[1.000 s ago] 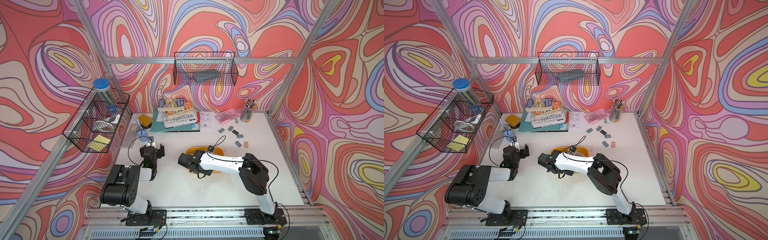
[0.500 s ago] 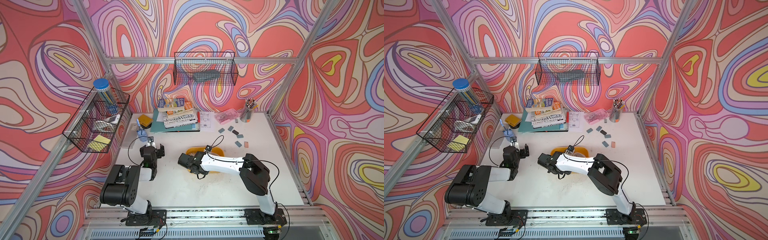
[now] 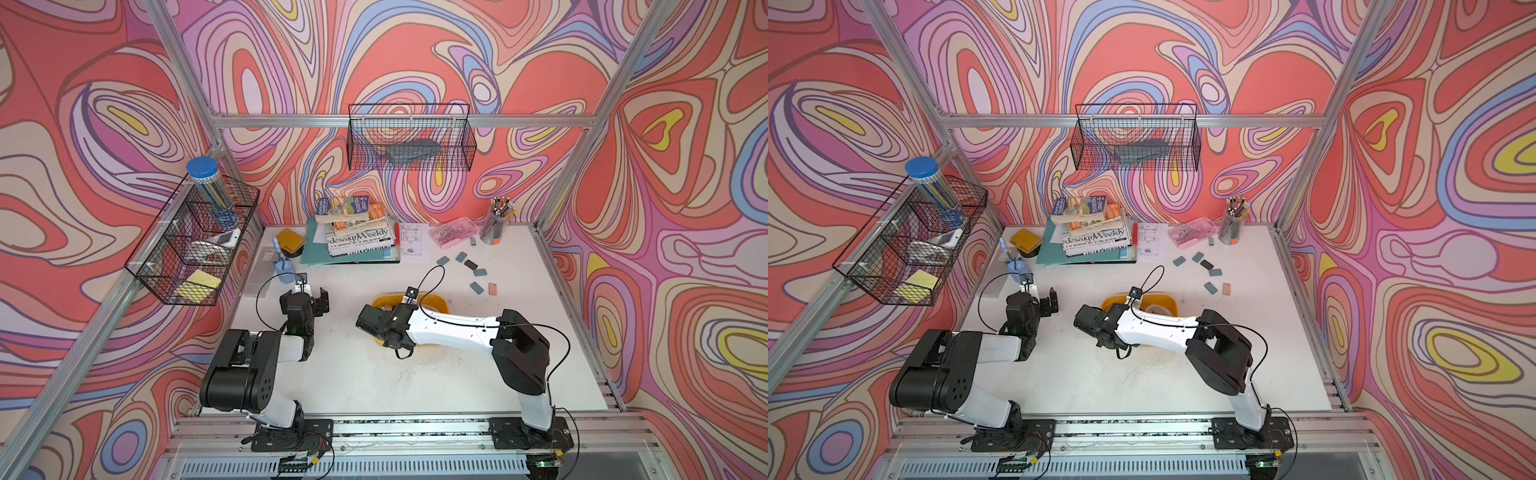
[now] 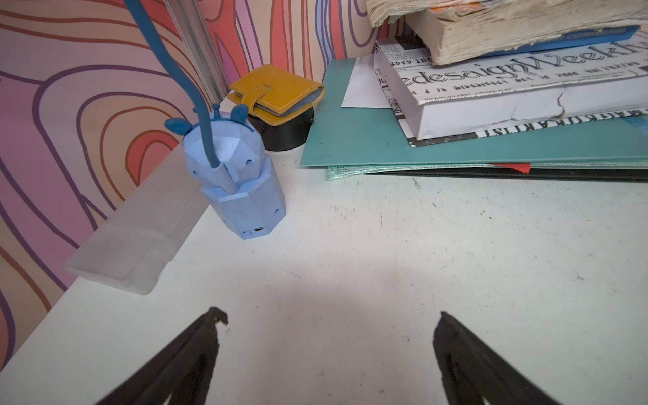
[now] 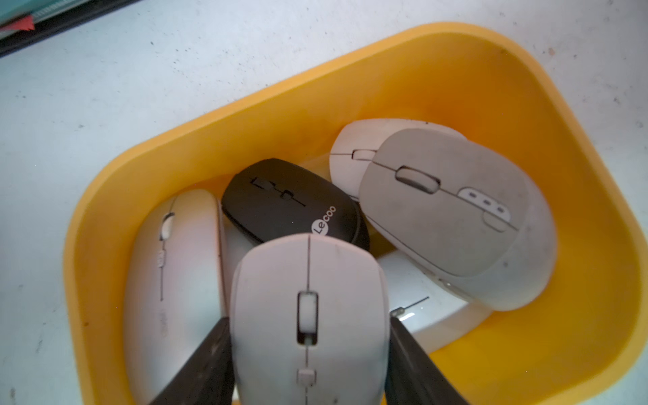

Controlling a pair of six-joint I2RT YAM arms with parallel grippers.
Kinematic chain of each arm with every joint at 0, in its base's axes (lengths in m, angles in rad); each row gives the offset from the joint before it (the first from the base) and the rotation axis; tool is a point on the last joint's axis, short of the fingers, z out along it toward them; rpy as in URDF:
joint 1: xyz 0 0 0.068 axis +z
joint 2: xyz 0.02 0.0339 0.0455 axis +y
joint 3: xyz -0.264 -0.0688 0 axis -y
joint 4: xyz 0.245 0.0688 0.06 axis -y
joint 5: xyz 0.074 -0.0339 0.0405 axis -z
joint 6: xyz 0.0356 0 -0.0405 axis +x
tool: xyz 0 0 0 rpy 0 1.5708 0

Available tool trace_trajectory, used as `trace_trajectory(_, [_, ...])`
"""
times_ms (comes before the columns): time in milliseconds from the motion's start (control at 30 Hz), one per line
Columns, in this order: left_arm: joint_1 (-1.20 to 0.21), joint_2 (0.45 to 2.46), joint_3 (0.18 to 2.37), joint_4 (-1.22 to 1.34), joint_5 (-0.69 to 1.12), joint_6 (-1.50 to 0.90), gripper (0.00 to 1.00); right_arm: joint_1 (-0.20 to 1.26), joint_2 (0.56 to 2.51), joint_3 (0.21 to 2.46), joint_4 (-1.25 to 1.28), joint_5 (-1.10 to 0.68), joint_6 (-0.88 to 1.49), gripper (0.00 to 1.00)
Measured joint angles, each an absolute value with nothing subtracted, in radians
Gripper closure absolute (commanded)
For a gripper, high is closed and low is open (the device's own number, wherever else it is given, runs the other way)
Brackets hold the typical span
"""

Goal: Take out the mouse from the storage box
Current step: Pick up the mouse from the storage box, then place the mouse at the center of the board.

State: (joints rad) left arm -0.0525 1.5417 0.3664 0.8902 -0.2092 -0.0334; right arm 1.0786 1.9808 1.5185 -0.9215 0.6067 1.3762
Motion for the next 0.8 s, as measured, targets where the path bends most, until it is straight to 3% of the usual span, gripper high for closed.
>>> trace_trajectory(367, [-0.052, 1.542, 0.366, 0.89, -0.209, -0.033, 0.01, 1.049, 1.892, 1.473, -0.895, 0.615, 1.256, 0.51])
trace_trajectory(800, [-0.052, 1.542, 0.366, 0.89, -0.209, -0.033, 0.01, 0.858, 1.535, 1.232, -0.887, 0.624, 1.188, 0.51])
